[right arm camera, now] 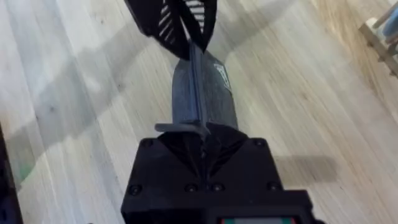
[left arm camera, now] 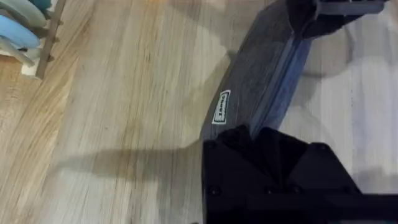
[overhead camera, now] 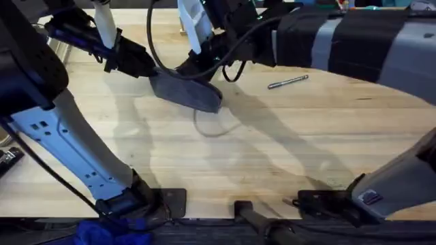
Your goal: Unzip the bag, pick up the pens from the table one at a time and place them inside, then zip the bag closed.
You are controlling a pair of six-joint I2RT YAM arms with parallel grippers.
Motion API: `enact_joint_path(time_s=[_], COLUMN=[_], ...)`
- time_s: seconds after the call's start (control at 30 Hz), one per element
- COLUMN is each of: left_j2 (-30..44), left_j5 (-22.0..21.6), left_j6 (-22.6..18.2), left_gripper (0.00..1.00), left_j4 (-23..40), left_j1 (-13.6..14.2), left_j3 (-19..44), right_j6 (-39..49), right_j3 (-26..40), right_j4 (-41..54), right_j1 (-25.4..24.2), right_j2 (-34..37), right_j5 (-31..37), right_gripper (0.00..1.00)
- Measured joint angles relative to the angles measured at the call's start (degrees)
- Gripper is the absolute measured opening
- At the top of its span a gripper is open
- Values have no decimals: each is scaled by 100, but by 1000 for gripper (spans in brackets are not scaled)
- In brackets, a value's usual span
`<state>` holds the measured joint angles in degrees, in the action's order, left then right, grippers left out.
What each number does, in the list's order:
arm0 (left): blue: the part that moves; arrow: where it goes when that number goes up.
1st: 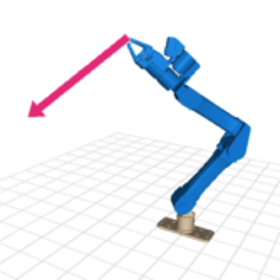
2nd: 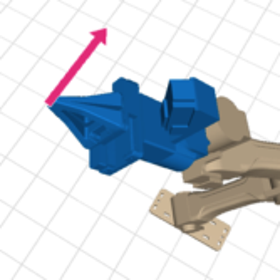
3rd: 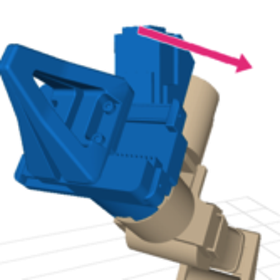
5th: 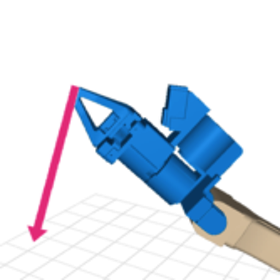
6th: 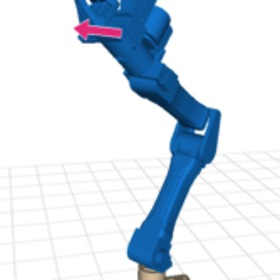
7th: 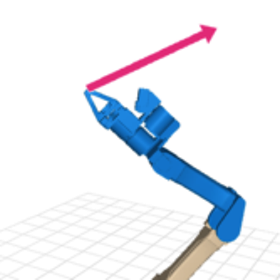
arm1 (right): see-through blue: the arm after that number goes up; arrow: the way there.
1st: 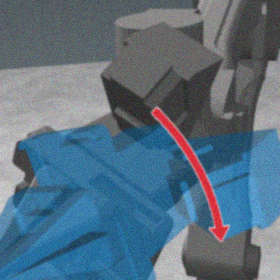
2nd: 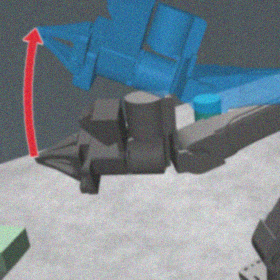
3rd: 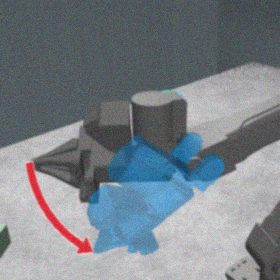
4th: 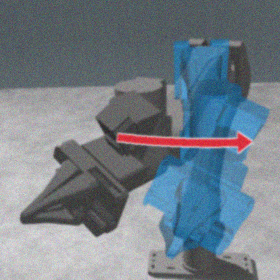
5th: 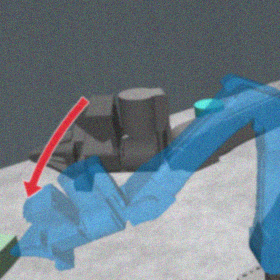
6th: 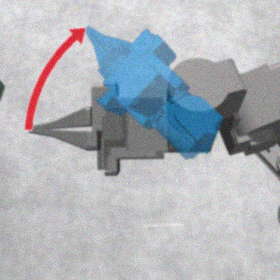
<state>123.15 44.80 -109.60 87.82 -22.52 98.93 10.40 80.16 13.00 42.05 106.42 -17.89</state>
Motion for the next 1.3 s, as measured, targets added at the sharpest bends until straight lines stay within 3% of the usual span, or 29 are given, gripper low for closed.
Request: enact_joint_path(time_s=[0.6, 1.3], left_j2=[2, 2], left_j5=[-9, -7], left_j6=[0, 0], left_gripper=[42, 41], left_j4=[43, 52], left_j1=[0, 0], left_j3=[-1, -1], right_j6=[-181, -405], right_j3=[30, 1121], right_j4=[-580, -700], right_j1=[198, 353], right_j2=[252, 1175], right_j5=[7, -20], right_gripper=[30, 30])
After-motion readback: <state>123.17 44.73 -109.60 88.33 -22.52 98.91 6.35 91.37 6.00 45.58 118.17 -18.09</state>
